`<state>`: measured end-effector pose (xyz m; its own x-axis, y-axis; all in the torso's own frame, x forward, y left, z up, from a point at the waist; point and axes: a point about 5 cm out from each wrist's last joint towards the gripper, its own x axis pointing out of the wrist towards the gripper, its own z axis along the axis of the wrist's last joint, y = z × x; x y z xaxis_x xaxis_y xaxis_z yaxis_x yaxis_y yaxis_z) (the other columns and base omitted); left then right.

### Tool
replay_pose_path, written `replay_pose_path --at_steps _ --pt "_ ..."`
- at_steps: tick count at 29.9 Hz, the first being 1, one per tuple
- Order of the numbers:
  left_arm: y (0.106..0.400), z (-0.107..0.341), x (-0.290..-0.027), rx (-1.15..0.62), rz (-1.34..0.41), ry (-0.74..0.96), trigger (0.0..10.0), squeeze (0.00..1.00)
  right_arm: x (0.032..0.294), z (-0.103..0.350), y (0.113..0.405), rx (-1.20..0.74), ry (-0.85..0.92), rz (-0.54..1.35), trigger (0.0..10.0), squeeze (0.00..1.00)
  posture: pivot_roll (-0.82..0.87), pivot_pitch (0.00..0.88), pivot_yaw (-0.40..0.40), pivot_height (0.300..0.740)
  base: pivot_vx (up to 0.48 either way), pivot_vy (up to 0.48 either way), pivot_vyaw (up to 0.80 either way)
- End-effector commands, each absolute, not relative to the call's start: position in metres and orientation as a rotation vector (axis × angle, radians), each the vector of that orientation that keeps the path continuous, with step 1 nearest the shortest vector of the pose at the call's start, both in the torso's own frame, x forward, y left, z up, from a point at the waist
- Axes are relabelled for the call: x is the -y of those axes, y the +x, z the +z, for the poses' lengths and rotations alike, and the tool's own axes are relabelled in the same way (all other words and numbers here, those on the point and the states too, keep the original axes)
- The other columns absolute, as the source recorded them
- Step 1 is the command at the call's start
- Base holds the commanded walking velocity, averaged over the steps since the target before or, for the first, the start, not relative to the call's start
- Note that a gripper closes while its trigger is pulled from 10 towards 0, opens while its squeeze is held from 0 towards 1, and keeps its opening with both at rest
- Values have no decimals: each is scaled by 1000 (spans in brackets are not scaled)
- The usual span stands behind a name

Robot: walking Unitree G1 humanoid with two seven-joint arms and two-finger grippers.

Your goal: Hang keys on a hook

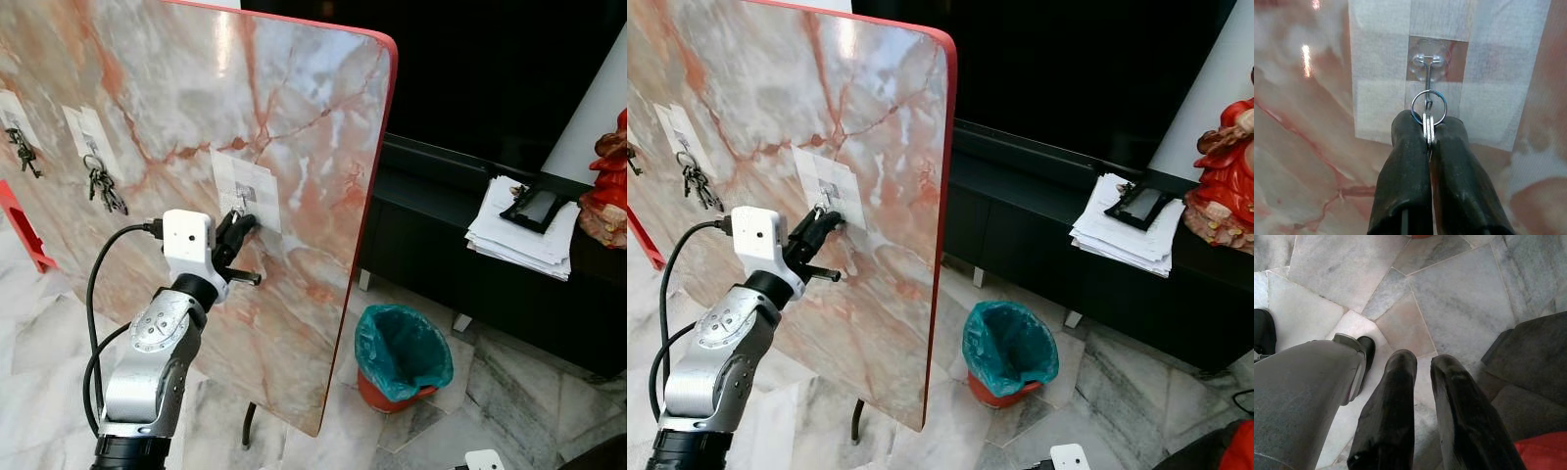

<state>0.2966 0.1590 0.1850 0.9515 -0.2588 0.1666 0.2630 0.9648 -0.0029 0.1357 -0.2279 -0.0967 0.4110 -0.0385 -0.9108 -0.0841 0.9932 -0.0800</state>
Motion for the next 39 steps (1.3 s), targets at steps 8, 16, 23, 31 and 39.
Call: replay_pose_path --at_steps 8,16,23,31,39 --pt "301 191 -153 165 -286 -27 10000 0 229 -96 136 -1148 -125 30 10000 0 69 0 -59 715 0 0 0" --pt "301 190 -153 150 -281 -34 10000 0 229 -96 137 -1148 -125 31 10000 0 70 0 -59 715 0 0 0" --pt "302 186 -156 123 -256 -53 10000 0 229 -96 137 -1149 -121 33 10000 0 69 0 -58 715 0 0 0" --pt "303 189 -156 127 -252 -71 10000 0 228 -96 137 -1148 -119 32 10000 0 70 0 -58 715 0 0 0" --pt "304 189 -155 122 -253 -80 10000 0 228 -96 137 -1148 -118 32 10000 0 66 0 -56 715 0 0 0"
